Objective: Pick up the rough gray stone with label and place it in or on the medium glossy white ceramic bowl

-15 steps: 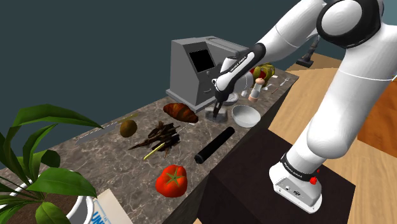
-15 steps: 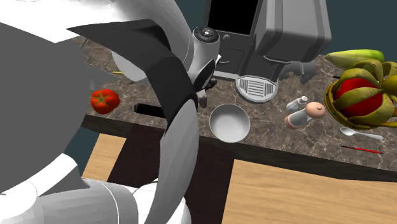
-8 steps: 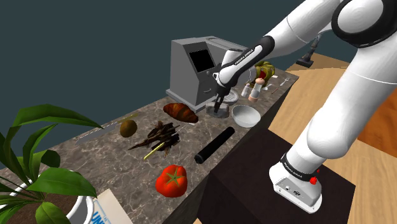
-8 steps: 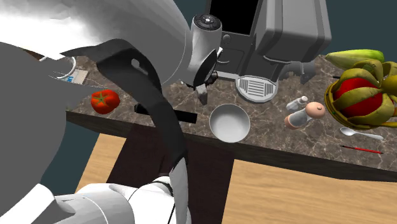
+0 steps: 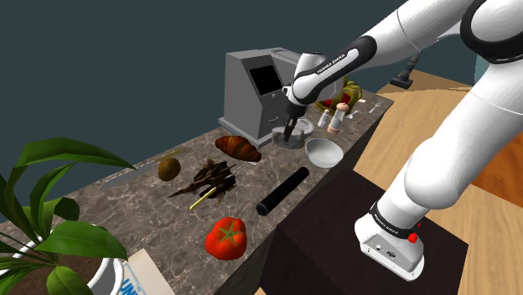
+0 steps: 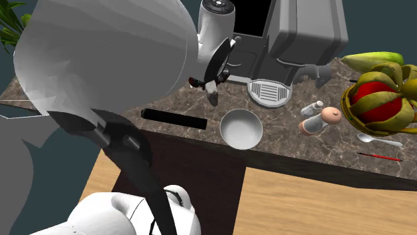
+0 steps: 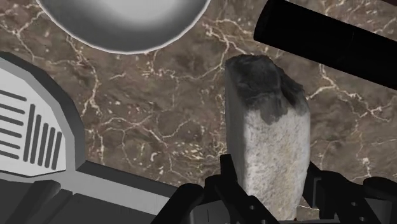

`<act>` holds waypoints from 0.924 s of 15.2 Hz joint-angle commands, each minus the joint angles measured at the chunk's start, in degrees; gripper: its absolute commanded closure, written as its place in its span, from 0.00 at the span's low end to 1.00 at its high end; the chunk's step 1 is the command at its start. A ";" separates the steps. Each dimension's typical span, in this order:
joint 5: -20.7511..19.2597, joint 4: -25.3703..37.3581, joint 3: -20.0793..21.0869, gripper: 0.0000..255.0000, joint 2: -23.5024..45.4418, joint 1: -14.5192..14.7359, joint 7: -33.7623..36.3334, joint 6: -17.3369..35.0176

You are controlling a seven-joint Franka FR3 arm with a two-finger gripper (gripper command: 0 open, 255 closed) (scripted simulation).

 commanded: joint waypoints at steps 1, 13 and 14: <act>-0.53 0.46 -0.03 1.00 -1.33 -0.09 0.39 -1.76; -4.11 -2.46 -3.81 1.00 -11.00 -3.93 -4.12 -8.60; -4.66 -3.21 -4.65 1.00 -12.02 -4.72 -5.30 -8.89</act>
